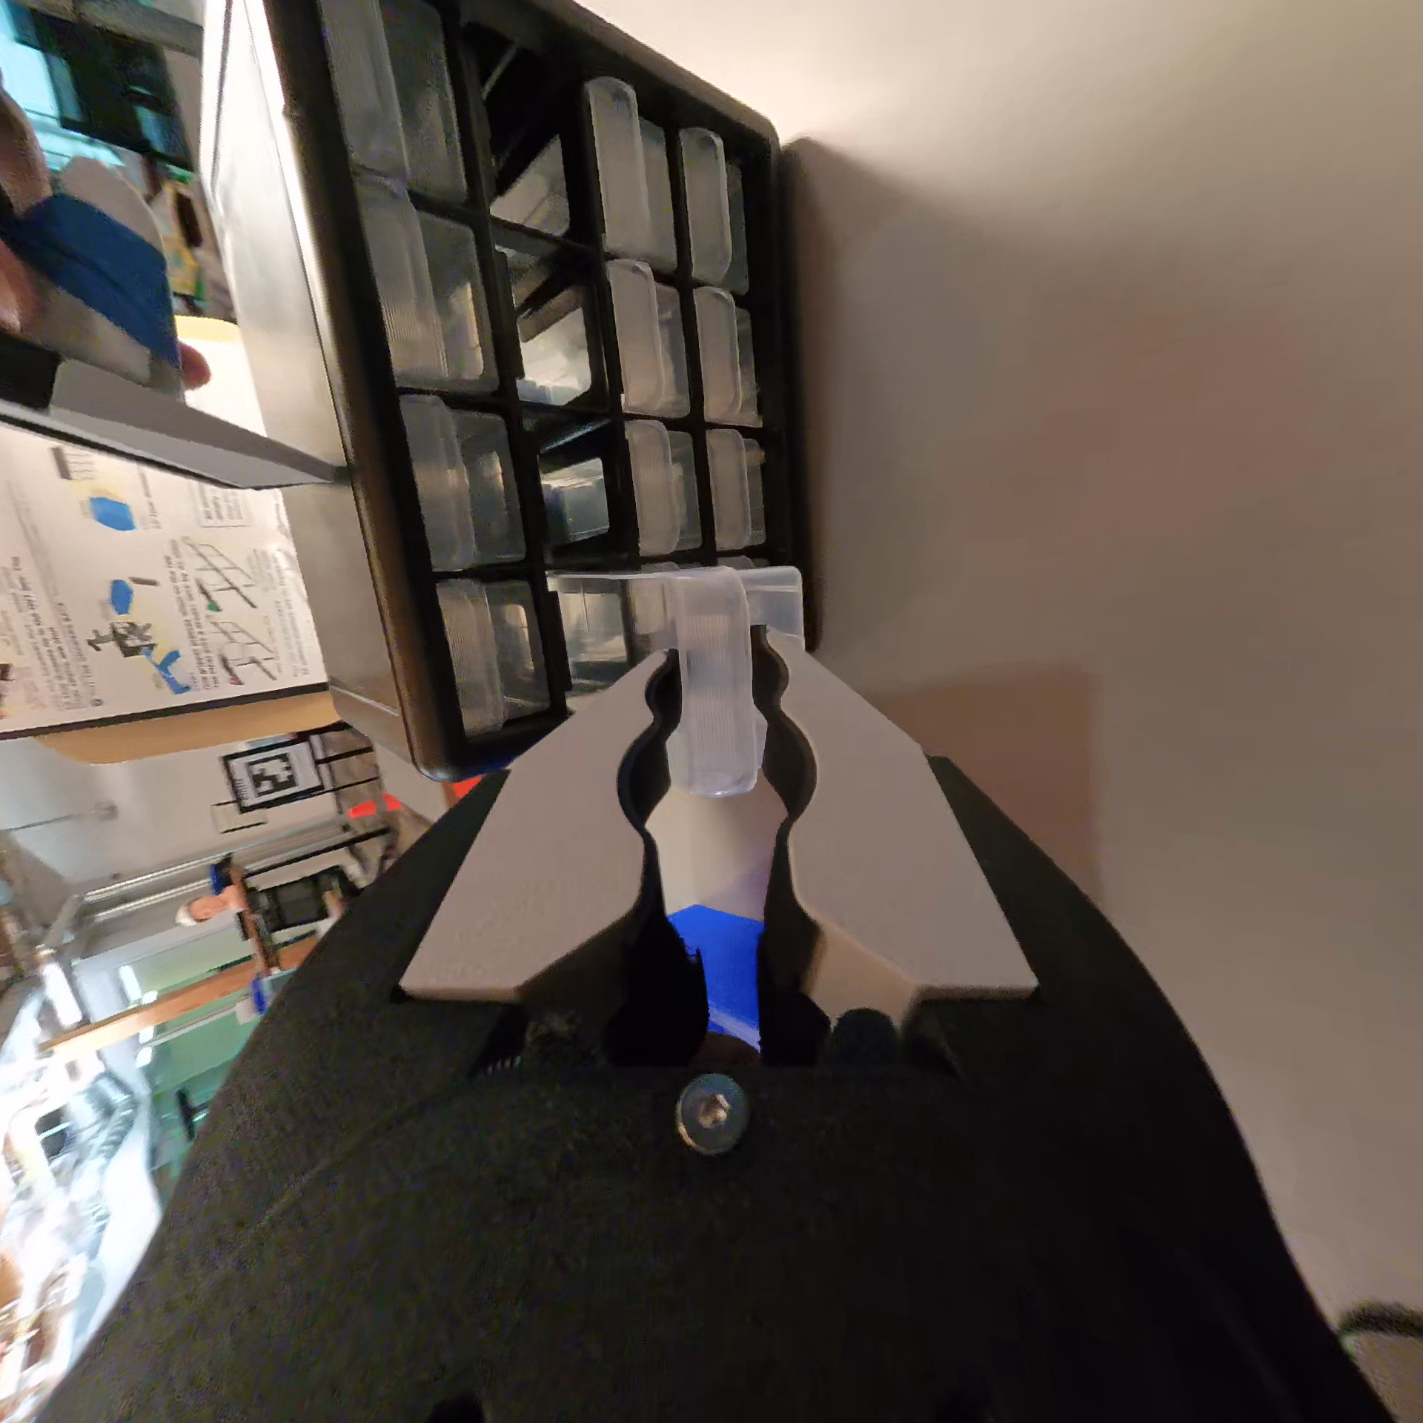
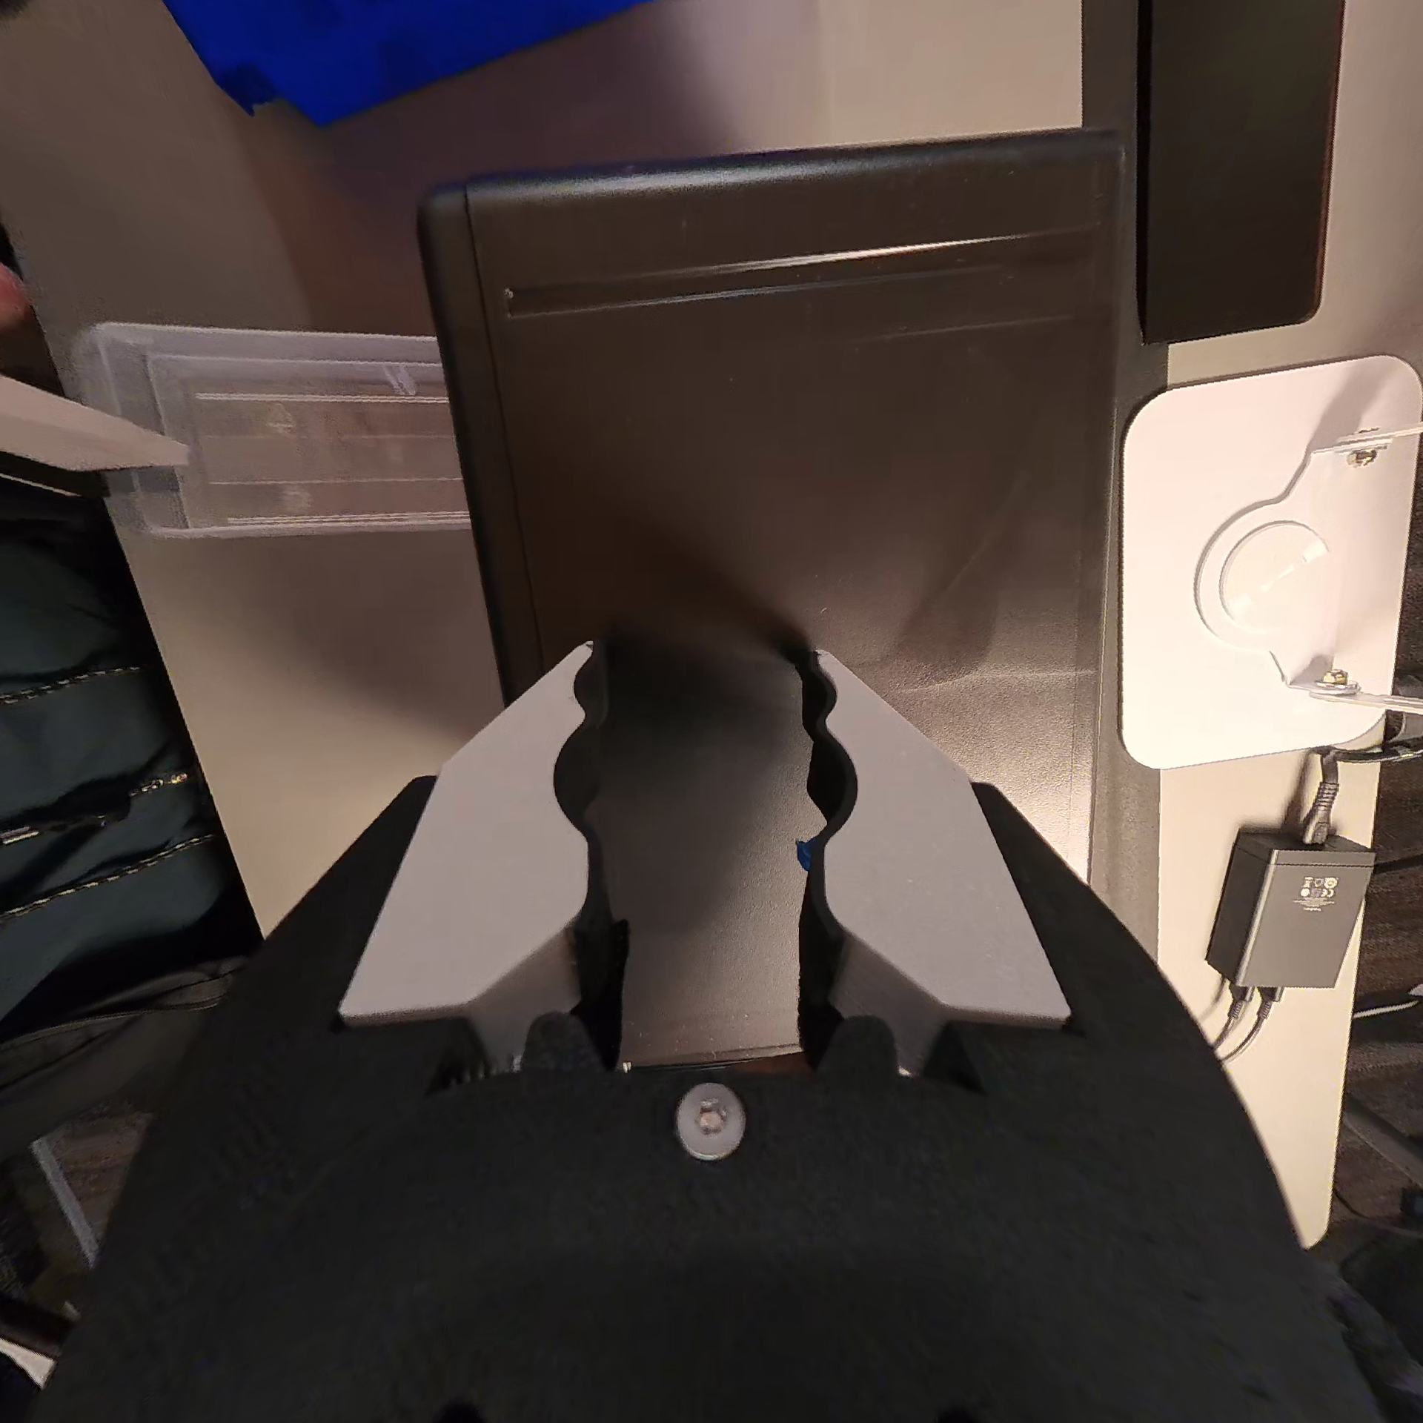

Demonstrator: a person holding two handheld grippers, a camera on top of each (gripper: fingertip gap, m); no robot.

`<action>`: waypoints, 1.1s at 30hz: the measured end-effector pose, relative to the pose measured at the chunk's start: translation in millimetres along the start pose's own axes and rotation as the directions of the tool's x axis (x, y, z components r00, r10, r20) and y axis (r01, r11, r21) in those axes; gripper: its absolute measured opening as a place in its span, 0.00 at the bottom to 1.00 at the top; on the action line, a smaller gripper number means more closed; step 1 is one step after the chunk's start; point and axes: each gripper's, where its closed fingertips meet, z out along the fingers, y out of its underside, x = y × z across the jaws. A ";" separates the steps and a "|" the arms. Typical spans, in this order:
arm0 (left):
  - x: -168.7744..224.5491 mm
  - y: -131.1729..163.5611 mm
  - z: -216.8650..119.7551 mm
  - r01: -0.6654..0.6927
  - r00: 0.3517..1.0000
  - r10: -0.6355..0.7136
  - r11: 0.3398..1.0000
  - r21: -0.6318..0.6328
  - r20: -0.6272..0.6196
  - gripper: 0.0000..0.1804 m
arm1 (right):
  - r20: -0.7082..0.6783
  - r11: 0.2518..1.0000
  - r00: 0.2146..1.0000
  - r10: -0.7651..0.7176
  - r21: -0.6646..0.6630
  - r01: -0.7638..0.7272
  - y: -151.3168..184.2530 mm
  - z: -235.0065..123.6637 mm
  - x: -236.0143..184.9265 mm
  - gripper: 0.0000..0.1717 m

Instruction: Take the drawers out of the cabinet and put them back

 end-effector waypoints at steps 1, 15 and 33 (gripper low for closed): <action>1.7 -0.5 2.9 -0.012 1.000 0.012 1.000 -0.003 0.025 0.10 | 0.002 1.000 1.000 0.002 0.001 -0.002 0.0 0.0 0.3 0.31; -36.4 32.5 64.2 -0.063 0.899 0.099 0.993 -0.099 0.428 0.13 | 0.004 1.000 1.000 -0.005 -0.002 0.005 -0.8 0.1 0.1 0.28; -39.3 46.4 94.1 0.559 0.617 -0.567 0.804 0.204 0.545 0.01 | -0.019 1.000 1.000 -0.011 -0.010 0.011 -1.9 0.0 0.5 0.28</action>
